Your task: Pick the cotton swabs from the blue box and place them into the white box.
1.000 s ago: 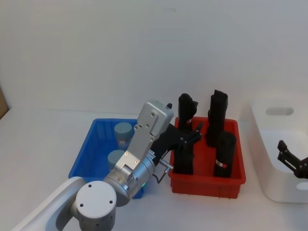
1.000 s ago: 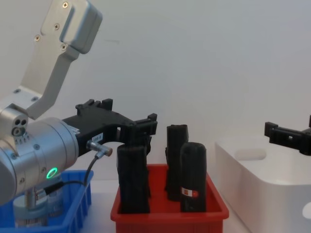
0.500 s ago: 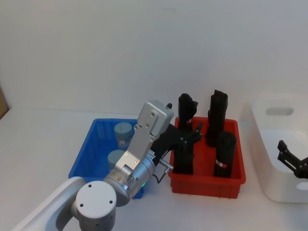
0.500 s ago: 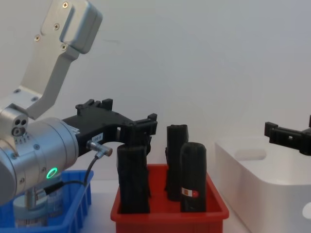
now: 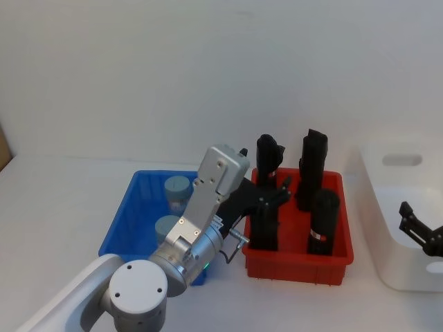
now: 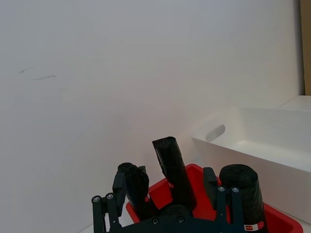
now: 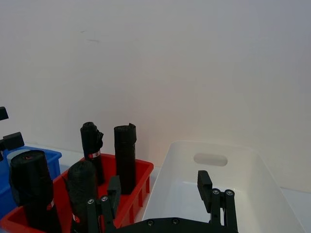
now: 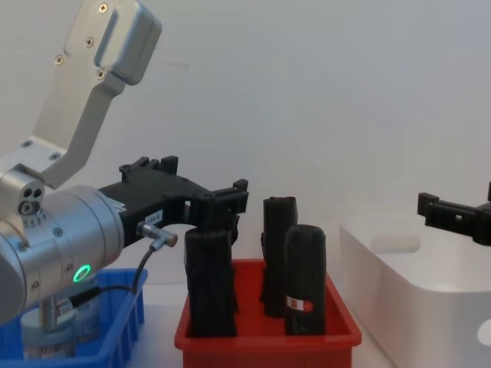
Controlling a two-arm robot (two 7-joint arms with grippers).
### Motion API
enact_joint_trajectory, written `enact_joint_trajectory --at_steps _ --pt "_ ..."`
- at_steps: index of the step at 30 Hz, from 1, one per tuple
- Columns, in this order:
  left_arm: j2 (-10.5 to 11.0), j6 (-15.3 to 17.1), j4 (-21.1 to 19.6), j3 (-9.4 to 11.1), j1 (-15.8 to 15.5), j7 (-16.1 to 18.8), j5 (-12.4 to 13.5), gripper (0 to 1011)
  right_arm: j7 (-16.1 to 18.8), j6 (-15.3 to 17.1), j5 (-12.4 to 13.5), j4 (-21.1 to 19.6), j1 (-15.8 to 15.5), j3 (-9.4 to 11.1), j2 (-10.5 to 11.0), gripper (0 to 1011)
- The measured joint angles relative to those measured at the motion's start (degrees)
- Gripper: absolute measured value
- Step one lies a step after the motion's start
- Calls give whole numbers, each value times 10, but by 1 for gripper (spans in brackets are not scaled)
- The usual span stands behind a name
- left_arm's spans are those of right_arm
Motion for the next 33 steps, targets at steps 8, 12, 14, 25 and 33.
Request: enact_joint_trajectory --at_steps 8,12,14,25,33 --pt "0 0 0 0 0 0 0 1002 0 0 0 0 0 0 0 1002" --pt "0 0 0 0 0 0 0 1002 0 0 0 0 0 0 0 1002" --pt "0 0 0 0 0 0 0 1002 0 0 0 0 0 0 0 1001" --pt "0 0 0 0 0 0 0 1002 7 6 0 -1 3 0 -1 1001" --pt "0 0 0 0 0 0 0 1002 40 41 -3 -14 11 2 7 1001"
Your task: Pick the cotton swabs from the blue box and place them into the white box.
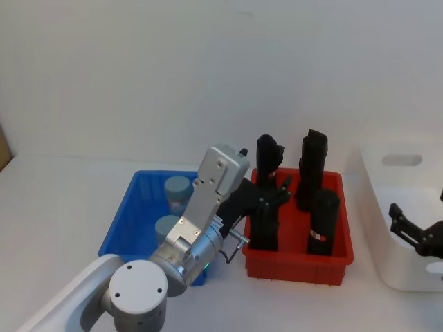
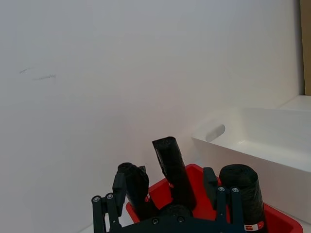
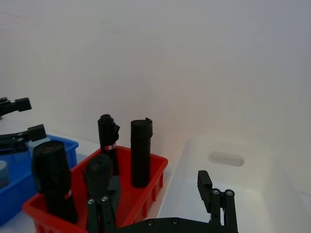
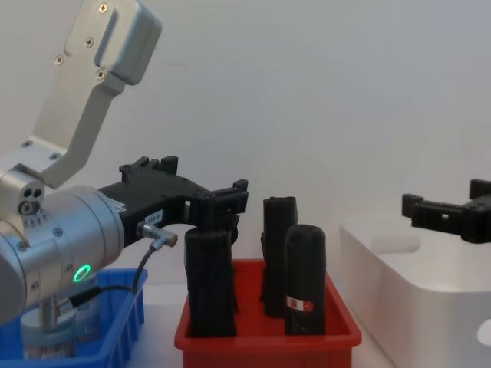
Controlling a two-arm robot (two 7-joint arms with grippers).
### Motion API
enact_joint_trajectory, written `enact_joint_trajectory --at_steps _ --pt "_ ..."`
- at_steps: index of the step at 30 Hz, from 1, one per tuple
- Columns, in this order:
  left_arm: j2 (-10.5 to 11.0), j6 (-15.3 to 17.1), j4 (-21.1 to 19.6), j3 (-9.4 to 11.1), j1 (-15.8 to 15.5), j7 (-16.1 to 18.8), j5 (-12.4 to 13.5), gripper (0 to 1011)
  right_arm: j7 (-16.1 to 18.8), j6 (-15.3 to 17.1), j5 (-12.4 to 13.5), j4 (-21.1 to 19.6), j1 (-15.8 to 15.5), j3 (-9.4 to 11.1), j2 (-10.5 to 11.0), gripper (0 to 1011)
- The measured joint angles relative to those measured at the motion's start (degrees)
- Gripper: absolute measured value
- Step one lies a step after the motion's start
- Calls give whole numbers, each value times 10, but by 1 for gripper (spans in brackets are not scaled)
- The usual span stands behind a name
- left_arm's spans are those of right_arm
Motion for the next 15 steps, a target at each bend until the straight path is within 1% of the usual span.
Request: enact_joint_trajectory --at_steps 2,3,6,8,9,15 --pt "0 0 0 0 0 0 0 1003 16 18 0 -6 3 1 5 1002" --pt "0 0 0 0 0 0 0 1003 16 18 0 -6 3 1 5 1001" --pt "0 0 0 0 0 0 0 1002 41 51 0 -16 7 3 13 1002" --pt "0 0 0 0 0 0 0 1002 50 67 1 -21 9 4 16 1001" --pt "0 0 0 0 0 0 0 1002 60 80 2 -25 11 4 18 1001" --pt "0 0 0 0 0 0 0 1002 83 127 3 -33 23 2 18 1001"
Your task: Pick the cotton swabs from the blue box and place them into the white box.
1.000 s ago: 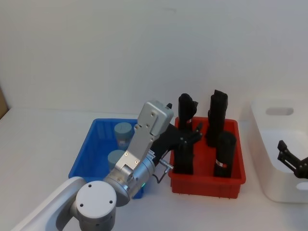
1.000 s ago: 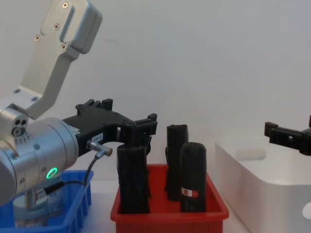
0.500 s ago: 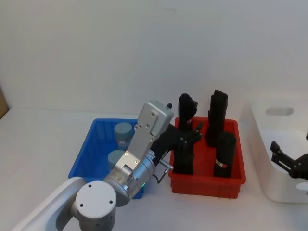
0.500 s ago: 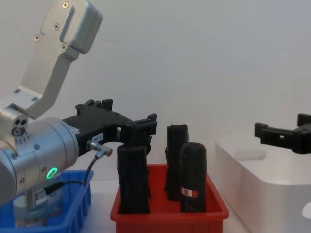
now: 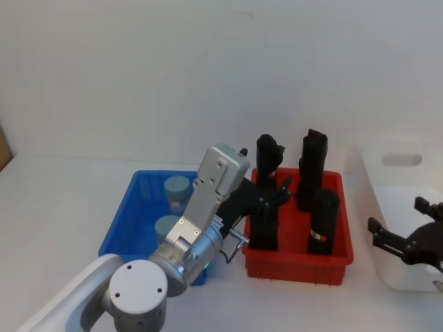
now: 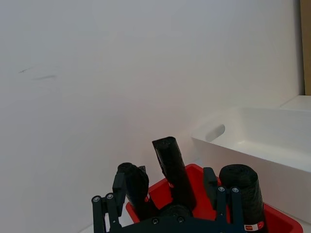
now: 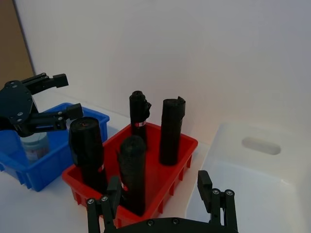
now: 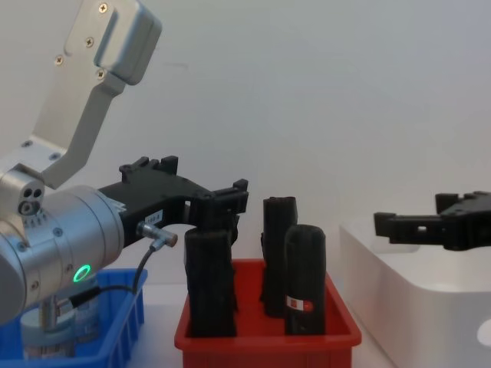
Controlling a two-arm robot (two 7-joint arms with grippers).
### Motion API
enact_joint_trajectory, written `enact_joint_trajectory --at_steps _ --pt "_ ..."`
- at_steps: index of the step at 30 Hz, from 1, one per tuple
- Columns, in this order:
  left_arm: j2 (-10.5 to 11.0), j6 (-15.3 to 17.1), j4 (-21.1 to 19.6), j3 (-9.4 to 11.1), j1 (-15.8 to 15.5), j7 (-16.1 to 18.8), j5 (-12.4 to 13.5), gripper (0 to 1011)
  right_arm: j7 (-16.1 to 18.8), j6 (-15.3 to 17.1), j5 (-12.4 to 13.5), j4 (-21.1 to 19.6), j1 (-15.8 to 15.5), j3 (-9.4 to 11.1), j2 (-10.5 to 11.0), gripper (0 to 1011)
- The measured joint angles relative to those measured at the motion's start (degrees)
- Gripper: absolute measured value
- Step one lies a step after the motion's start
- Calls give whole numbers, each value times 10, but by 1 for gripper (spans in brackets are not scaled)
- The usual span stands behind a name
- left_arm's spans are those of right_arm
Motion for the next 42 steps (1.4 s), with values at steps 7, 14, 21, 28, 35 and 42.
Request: enact_joint_trajectory --at_steps 7,14,21,28,35,42 --pt "0 0 0 0 0 0 0 1002 6 49 -2 6 25 -10 -20 1002" --pt "0 0 0 0 0 0 0 1002 -1 76 -13 27 48 -26 -50 1001" --pt "0 0 0 0 0 0 0 1003 -11 94 -32 55 68 -44 -78 1001" --pt "0 0 0 0 0 0 0 1002 -22 101 -50 87 87 -59 -104 1002" --pt "0 0 0 0 0 0 0 1002 -39 98 -68 121 105 -72 -129 1001" --pt "0 0 0 0 0 0 0 1002 -61 88 -80 149 119 -80 -148 1002"
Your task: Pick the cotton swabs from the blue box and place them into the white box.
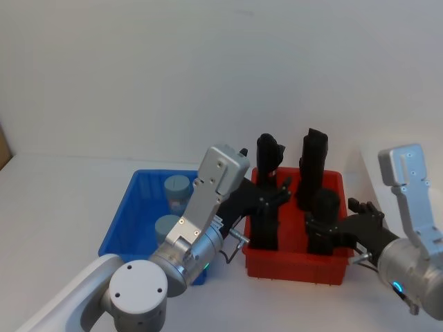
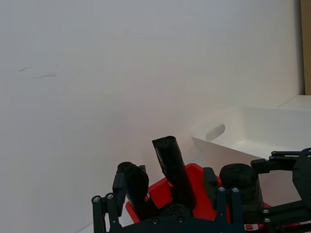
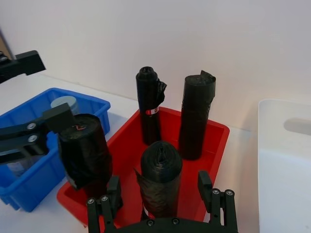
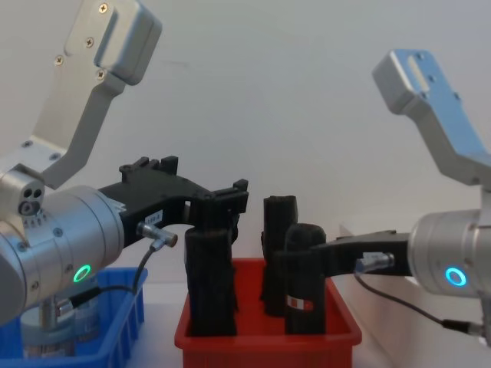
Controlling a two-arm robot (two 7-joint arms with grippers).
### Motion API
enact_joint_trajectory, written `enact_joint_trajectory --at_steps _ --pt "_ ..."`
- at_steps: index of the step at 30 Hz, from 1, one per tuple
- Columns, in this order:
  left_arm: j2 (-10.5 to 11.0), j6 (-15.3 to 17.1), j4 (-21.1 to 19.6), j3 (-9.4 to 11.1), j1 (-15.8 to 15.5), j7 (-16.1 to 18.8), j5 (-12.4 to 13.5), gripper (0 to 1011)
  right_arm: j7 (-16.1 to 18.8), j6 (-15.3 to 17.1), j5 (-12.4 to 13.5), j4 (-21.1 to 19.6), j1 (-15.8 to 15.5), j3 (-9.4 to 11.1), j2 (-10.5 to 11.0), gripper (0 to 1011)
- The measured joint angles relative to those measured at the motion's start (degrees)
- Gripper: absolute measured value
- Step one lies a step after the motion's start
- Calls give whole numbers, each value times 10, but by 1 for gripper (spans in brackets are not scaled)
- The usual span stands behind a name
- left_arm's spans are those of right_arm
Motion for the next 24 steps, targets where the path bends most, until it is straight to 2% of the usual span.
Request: enact_joint_trajectory --at_steps 15,21,24 --pt "0 0 0 0 0 0 0 1002 -34 -4 -4 44 21 -8 -29 992" --pt "0 0 0 0 0 0 0 1002 -40 -4 -5 53 25 -10 -34 865" --pt "0 0 0 0 0 0 0 1002 -42 -4 -5 56 27 -10 -36 762"
